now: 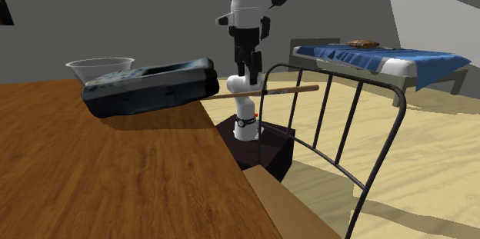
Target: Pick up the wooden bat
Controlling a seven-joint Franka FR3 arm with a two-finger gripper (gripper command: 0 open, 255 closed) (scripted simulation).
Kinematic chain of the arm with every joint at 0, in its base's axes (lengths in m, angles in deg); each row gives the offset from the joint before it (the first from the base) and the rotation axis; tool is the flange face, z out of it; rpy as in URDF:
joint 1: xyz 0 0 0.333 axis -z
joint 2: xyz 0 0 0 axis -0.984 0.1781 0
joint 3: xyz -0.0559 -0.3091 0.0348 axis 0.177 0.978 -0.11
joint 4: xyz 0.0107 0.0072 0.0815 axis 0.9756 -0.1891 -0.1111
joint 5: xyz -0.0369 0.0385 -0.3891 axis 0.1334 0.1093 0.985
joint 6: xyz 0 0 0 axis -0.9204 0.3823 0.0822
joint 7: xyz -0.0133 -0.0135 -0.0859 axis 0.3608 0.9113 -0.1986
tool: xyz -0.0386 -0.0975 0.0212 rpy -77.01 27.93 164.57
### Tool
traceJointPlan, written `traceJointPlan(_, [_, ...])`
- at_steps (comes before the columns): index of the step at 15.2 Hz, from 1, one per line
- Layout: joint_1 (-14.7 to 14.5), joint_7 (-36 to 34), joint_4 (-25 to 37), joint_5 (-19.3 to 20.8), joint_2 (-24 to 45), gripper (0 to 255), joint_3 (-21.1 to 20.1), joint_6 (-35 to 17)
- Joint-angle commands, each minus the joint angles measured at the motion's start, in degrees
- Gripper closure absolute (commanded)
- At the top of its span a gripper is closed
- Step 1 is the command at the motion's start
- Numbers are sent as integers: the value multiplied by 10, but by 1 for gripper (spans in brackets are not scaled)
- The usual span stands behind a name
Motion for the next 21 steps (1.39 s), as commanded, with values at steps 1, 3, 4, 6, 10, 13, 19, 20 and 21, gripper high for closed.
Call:
traceJointPlan(1, [-12, -60, 76, 32, 63, 0, -24, 25])
traceJointPlan(3, [-37, -116, 164, 73, 135, 0, -44, 58])
traceJointPlan(4, [-55, -143, 216, 97, 175, 0, -50, 79])
traceJointPlan(6, [-66, -153, 228, 105, 189, 0, -48, 81])
traceJointPlan(10, [-55, -148, 170, 94, 169, 0, -45, 40])
traceJointPlan(13, [-50, -145, 137, 88, 158, 0, -44, 16])
traceJointPlan(19, [-50, -144, 139, 89, 160, 255, -44, 17])
traceJointPlan(20, [-50, -144, 138, 89, 159, 255, -44, 16])
traceJointPlan(21, [-50, -144, 138, 89, 159, 255, -43, 16])
